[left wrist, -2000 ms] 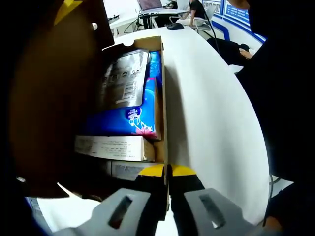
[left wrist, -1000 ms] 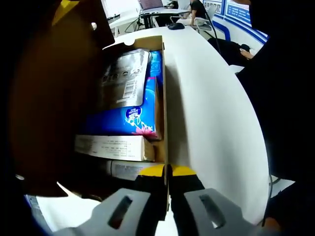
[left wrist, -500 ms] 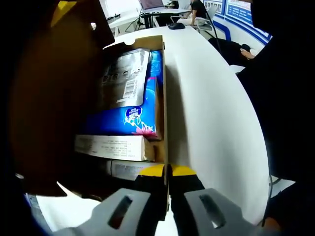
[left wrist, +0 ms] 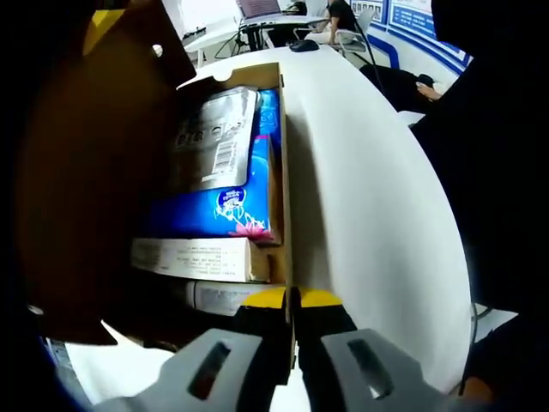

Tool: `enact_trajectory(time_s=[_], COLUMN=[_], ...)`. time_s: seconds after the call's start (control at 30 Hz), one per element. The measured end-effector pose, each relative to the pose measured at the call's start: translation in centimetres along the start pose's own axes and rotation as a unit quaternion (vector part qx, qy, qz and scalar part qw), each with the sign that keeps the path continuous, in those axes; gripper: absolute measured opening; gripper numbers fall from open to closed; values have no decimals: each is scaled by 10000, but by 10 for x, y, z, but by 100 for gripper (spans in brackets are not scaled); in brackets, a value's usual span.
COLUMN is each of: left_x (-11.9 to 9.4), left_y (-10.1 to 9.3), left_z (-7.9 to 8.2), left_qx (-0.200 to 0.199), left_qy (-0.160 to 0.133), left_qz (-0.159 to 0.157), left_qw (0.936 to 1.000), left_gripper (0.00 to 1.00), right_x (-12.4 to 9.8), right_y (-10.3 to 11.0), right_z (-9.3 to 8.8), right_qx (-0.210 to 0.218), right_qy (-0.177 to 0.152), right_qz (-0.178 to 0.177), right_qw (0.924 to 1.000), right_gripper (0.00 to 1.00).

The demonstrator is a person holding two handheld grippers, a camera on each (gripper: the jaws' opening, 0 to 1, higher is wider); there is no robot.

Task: Operate the shoe box by opening the lid, removing the specified soft item, and placing it in the target area until the item is outside and the box remains undamaged.

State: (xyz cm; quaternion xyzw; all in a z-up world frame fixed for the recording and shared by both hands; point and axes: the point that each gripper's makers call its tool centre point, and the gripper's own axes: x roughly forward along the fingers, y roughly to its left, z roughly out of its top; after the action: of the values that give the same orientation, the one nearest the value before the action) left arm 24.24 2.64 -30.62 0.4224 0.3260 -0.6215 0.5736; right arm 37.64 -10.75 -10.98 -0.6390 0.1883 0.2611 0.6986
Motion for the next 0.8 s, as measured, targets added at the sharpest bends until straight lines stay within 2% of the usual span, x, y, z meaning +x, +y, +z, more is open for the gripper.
enact_trajectory(time_s=[0.8], left_x=[0], left_y=[-1], left_z=[0], left_qx=[10], left_qy=[1], left_qz=[-1], left_qw=[10000], left_gripper=[2], right_x=[11], right_y=[-8], right_z=[-3], right_qx=[155], right_qy=[-60], right_qz=[327], right_qw=[9993], right_gripper=[14])
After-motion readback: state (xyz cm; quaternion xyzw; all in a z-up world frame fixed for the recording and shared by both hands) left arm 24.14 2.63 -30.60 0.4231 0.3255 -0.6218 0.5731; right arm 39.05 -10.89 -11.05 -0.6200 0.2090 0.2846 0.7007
